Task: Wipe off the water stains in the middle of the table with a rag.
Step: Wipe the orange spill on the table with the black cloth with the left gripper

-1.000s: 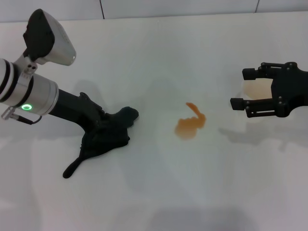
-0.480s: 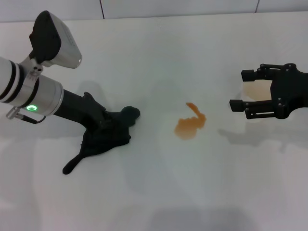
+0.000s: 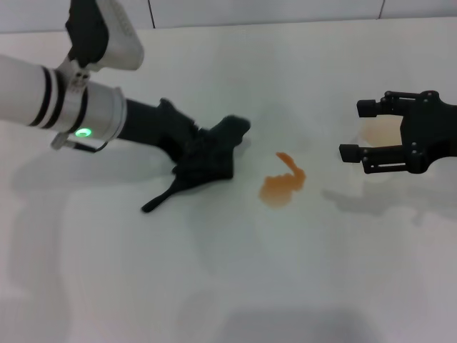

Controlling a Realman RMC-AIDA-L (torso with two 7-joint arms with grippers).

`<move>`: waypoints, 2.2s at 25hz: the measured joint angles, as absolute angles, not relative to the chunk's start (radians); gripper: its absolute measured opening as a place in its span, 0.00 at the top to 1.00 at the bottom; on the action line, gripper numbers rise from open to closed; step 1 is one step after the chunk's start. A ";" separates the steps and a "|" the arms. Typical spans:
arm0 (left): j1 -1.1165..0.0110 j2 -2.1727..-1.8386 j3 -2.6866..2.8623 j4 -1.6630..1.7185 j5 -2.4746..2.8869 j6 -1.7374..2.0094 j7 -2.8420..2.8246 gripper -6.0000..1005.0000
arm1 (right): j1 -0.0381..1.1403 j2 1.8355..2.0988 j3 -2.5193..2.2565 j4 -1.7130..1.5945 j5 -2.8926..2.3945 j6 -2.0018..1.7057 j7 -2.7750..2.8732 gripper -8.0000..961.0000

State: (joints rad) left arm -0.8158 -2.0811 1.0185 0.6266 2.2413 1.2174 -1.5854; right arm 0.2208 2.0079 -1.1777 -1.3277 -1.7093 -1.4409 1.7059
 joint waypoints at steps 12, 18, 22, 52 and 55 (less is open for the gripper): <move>-0.928 -2.087 1.064 0.441 2.067 1.088 -1.476 0.92 | 0.221 2.008 -1.173 -1.325 -1.707 -1.447 1.703 0.14; -0.918 -2.089 1.261 0.421 1.866 1.020 -1.460 0.92 | 0.221 2.008 -1.172 -1.329 -1.707 -1.448 1.693 0.14; -0.906 -2.090 1.345 0.410 1.784 1.008 -1.460 0.92 | 0.221 2.008 -1.171 -1.331 -1.707 -1.454 1.690 0.14; -0.890 -2.097 1.658 0.406 1.604 1.013 -1.460 0.92 | 0.211 2.008 -1.178 -1.331 -1.700 -1.465 1.677 0.14; -0.890 -2.094 1.658 0.419 1.604 1.010 -1.459 0.92 | 0.211 2.008 -1.178 -1.331 -1.700 -1.464 1.677 0.14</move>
State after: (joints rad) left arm -0.8899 -2.0943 1.6579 0.4187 1.6041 1.0097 -1.4591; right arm 0.2113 2.0079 -1.1777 -1.3312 -1.6996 -1.4644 1.6766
